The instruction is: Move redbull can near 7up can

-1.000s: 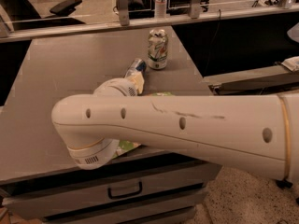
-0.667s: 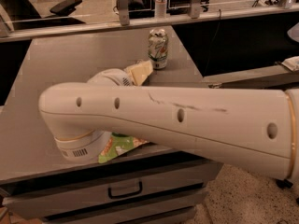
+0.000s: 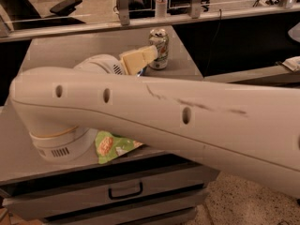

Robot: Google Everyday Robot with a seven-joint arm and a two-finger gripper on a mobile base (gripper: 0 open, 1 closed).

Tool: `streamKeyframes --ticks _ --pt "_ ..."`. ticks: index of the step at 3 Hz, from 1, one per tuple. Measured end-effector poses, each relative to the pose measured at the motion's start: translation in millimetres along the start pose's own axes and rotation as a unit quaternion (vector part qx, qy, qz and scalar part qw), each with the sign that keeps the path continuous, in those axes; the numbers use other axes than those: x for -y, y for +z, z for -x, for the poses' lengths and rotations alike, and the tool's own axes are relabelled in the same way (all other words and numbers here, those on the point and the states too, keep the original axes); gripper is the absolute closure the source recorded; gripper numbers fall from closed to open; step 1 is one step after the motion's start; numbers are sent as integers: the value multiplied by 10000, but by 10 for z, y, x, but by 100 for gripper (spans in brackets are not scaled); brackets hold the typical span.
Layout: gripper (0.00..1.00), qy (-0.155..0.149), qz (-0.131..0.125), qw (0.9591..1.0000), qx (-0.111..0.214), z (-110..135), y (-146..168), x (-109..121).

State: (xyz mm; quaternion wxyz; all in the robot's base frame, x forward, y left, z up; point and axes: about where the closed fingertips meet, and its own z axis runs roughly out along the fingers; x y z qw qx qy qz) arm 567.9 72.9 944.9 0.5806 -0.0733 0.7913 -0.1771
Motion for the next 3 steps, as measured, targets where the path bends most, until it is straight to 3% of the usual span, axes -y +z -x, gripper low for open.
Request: streamKeyframes --ticks 1,2,3 --pt "0 323 276 9990 120 -85 -300 -194" --pt "0 670 669 9952 232 -272 -696 -481" --pt "0 670 669 9952 232 -272 -696 -481"
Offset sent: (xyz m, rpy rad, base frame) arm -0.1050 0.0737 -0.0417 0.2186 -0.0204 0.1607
